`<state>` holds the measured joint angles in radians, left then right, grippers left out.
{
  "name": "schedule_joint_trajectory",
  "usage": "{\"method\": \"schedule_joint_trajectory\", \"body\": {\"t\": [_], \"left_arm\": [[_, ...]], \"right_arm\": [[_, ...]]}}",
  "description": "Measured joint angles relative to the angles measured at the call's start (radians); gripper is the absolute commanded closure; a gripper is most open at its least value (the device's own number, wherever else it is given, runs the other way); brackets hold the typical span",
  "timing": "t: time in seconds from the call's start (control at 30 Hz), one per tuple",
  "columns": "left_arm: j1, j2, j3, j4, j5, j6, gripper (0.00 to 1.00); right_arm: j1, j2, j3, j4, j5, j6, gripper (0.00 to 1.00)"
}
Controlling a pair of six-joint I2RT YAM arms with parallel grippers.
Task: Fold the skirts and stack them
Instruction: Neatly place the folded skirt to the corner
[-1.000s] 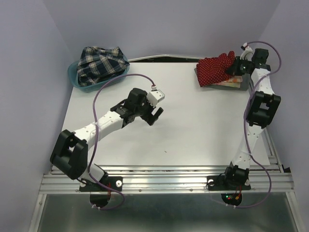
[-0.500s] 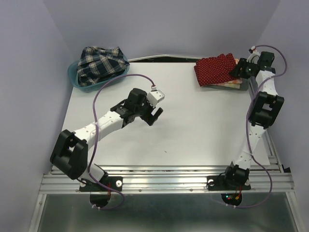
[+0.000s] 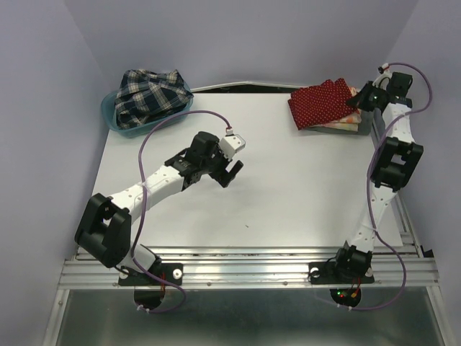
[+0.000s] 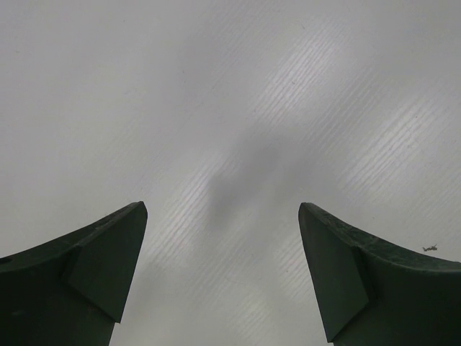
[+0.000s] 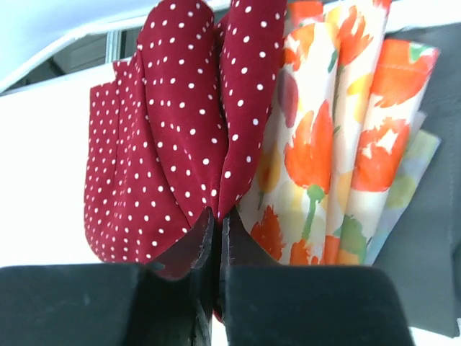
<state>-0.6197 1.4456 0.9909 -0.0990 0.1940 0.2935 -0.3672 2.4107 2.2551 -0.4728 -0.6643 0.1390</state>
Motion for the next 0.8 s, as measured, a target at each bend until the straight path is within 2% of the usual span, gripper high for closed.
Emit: {"method": "schedule_joint_trajectory", "body": {"t": [0.17, 0.47, 0.8], "left_arm": [[0.000, 0.000, 0.000, 0.000, 0.000, 0.000, 0.01], [0.000, 0.000, 0.000, 0.000, 0.000, 0.000, 0.01], [0.000, 0.000, 0.000, 0.000, -0.005, 0.000, 0.01]], "right_arm": [[0.001, -0.001, -0.011, 0.040, 0.051, 0.003, 0.99], [-0.013, -0.150, -0.327, 0.196, 0.188, -0.002, 0.99], [-0.027, -0.248, -0.472, 0.350, 0.351, 0.016, 0.99]]}}
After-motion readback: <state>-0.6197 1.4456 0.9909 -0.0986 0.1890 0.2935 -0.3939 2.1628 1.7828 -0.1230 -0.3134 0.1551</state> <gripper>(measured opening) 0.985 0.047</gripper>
